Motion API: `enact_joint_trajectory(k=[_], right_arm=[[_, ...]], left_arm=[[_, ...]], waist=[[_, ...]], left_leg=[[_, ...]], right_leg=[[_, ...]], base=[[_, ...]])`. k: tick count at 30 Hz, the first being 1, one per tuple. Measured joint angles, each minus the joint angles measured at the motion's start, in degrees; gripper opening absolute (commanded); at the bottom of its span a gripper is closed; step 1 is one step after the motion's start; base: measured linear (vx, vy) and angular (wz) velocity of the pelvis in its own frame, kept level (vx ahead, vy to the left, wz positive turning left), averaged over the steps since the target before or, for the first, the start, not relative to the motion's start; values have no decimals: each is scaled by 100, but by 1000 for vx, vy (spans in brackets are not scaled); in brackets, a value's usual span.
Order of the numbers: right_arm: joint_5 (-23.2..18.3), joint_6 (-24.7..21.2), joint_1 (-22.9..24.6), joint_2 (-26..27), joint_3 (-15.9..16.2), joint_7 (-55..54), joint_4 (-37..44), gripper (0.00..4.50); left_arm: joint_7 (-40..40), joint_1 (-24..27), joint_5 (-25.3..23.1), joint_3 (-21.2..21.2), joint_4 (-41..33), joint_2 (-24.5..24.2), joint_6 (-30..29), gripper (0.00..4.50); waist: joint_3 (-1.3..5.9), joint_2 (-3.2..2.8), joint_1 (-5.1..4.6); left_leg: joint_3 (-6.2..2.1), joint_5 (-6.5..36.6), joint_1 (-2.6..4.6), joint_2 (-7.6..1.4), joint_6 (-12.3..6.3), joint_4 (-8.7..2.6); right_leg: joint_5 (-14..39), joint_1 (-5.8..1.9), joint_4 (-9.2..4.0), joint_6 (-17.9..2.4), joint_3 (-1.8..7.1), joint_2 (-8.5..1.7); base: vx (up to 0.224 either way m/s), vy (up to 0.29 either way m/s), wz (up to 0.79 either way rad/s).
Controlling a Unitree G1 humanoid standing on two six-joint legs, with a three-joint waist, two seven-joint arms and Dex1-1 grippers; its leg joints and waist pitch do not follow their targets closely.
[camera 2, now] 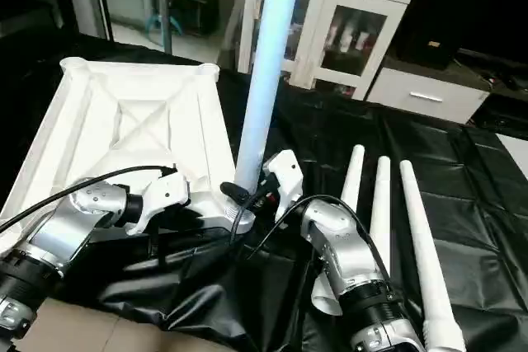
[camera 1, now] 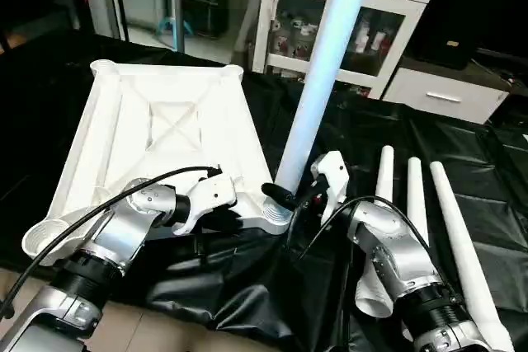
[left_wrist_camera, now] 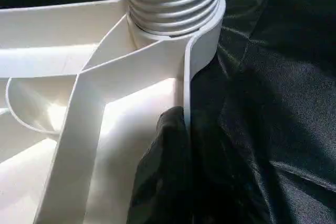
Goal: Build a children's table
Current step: Insert table leg to table base
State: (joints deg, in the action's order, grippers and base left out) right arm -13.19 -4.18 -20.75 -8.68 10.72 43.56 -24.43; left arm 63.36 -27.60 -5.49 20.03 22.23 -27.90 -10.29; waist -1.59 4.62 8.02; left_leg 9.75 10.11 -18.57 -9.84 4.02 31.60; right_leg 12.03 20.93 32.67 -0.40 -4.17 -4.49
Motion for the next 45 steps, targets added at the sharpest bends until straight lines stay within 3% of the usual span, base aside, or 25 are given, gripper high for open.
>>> enact_joint_trajectory(k=[13, 17, 20, 21, 22, 23, 24, 25, 26, 27, 28, 29, 30, 32, 34, 38, 45], right_arm=[[6, 83, -31, 3, 4, -122, -43, 186], [8, 103, -29, 6, 11, -150, -43, 186], [33, 160, -80, 119, -12, -399, -175, 186], [60, 211, -178, 200, -23, -643, -321, 186], [111, 225, -255, 306, -69, -920, -452, 186], [165, 239, -364, 408, -140, -1235, -583, 186], [179, 265, -420, 413, -290, -1532, -615, 186], [177, 276, -512, 467, -357, -1753, -718, 186], [187, 277, -688, 533, -397, -2015, -890, 186], [203, 278, -781, 609, -418, -2275, -1009, 186], [218, 293, -833, 640, -468, -2486, -1067, 186], [245, 304, -919, 696, -498, -2691, -1152, 186], [268, 325, -1085, 784, -538, -2984, -1331, 186], [299, 330, -1379, 940, -623, -3520, -1704, 186], [376, 341, -1537, 1008, -717, -3917, -1901, 186], [480, 492, -1835, 1175, -853, -4694, -2338, 186], [565, 763, -2128, 1340, -995, -5544, -2772, 186]], left_arm=[[-80, 0, -18, 0, 30, 3, 78, 0], [-91, 2, -16, 0, 30, 4, 81, 0], [-215, 0, -23, -32, 87, 72, 18, 0], [-356, -11, -31, -85, 146, 208, -60, 0], [-511, -50, -55, -119, 197, 301, -144, 0], [-671, -152, -62, -138, 282, 419, -289, 0], [-875, -286, -86, -138, 362, 618, -414, 0], [-1004, -305, -81, -211, 335, 724, -501, 0], [-1154, -356, -76, -312, 331, 837, -614, 0], [-1278, -351, 9, -356, 339, 960, -793, 0], [-1419, -385, 42, -374, 361, 1093, -937, 0], [-1539, -476, 39, -376, 418, 1157, -1036, 0], [-1702, -635, 33, -399, 527, 1288, -1191, 0], [-2009, -847, 6, -467, 732, 1523, -1481, 0], [-2293, -956, 7, -503, 827, 1781, -1714, 0], [-2746, -1204, -94, -559, 1056, 2174, -2025, 0], [-3169, -1388, -111, -546, 1260, 2455, -2073, 0]], waist=[[-27, -36, 2], [-36, -52, 3], [-56, -81, -13], [-72, -109, -43], [-86, -127, -67], [-106, -124, -20], [-96, 3, 87], [-39, 260, 162], [-46, 292, 200], [-11, 157, 288], [29, 52, 340], [45, 17, 321], [6, 59, 243], [13, 113, 194], [16, 122, 159], [16, 136, 141], [18, 141, 146]], left_leg=[[-6, 25, 15, 9, -39, -19], [-9, 37, 20, 12, -56, -26], [-9, 37, 63, 14, -55, -101], [-9, 37, 73, 3, -55, -127], [-3, 37, 37, -10, -54, -156], [15, 37, 2, -11, -54, -188], [194, 35, -56, -31, -54, -189], [415, 59, -45, 11, -21, -204], [273, 199, -69, -3, 22, 39], [-193, 265, -91, 24, 7, 320], [-339, 323, -35, 20, 130, 284], [-288, 262, -33, 2, 242, 235], [-227, 221, -27, -38, 239, 159], [-186, 161, -50, -81, 248, 88], [-147, 132, -59, -114, 275, 49], [-121, 132, -61, -114, 273, 28], [-104, 125, -87, -114, 272, 21]], right_leg=[[36, -6, -85, 39, -33, -17], [37, -24, -120, 41, -156, -85], [43, -77, -210, 46, -187, -85], [48, -110, -251, 46, -236, -91], [118, -138, -228, 31, -267, -94], [335, -120, 72, -40, -259, -95], [561, -102, 592, -112, -138, -99], [687, -108, 608, 49, 104, -154], [637, -63, 650, 80, 93, -169], [633, -75, 650, 77, -22, -155], [611, -67, 641, 76, -121, -145], [500, -34, 616, 60, -82, -123], [441, 20, 582, 18, 34, -41], [372, -3, 499, -6, 42, 1], [313, -9, 414, 3, 39, 19], [291, -8, 376, 24, 51, 16], [249, -6, 326, 81, 56, 15]], base=[[0, 0, 0], [0, 0, 0], [0, 0, 0], [0, 0, 0], [-77, -3, -1], [-107, -45, 20], [-107, -45, 20], [45, -128, 17], [152, -87, -30], [152, -87, -30], [67, 15, -23], [-44, -8, 18], [-44, -8, 18], [0, 0, 0], [0, 0, 0], [0, 0, 0], [0, 0, 0]])
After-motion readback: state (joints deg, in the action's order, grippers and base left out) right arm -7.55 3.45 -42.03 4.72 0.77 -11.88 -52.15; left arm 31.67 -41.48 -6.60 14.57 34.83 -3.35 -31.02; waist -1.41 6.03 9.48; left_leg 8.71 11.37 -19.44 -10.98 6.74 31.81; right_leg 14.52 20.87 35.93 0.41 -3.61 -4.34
